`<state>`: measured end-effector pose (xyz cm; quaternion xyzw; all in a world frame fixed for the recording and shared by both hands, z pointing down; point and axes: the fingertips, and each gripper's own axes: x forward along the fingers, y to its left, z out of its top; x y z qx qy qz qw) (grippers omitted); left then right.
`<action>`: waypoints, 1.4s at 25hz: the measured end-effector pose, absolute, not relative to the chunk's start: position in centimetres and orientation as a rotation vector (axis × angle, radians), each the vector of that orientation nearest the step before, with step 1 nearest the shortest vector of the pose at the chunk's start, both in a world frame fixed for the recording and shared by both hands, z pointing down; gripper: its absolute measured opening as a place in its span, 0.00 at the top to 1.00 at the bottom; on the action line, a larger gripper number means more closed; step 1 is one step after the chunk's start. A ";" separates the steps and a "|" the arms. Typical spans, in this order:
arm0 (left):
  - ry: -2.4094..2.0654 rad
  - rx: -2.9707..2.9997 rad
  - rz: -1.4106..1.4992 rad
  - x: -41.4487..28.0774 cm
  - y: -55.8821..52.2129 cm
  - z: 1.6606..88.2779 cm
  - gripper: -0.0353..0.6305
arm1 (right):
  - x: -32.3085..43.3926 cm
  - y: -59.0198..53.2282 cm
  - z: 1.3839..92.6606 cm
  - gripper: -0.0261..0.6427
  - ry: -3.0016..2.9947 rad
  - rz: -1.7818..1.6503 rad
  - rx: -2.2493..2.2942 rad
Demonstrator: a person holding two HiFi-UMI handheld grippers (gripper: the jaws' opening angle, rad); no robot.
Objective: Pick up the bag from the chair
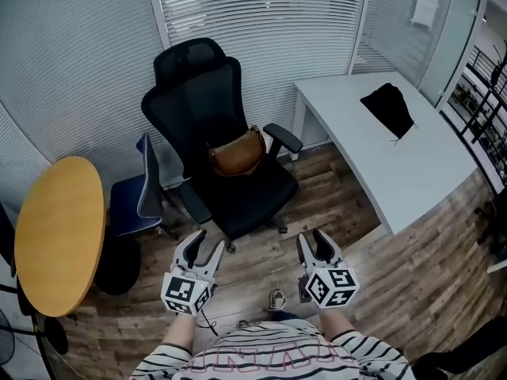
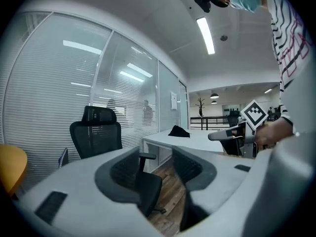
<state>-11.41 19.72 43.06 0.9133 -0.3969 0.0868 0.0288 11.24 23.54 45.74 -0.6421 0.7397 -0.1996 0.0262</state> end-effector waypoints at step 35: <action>-1.328 2.588 0.281 -11.2 -7.6 47.7 0.57 | 13.6 -5.4 48.1 0.62 2.359 -0.713 -1.962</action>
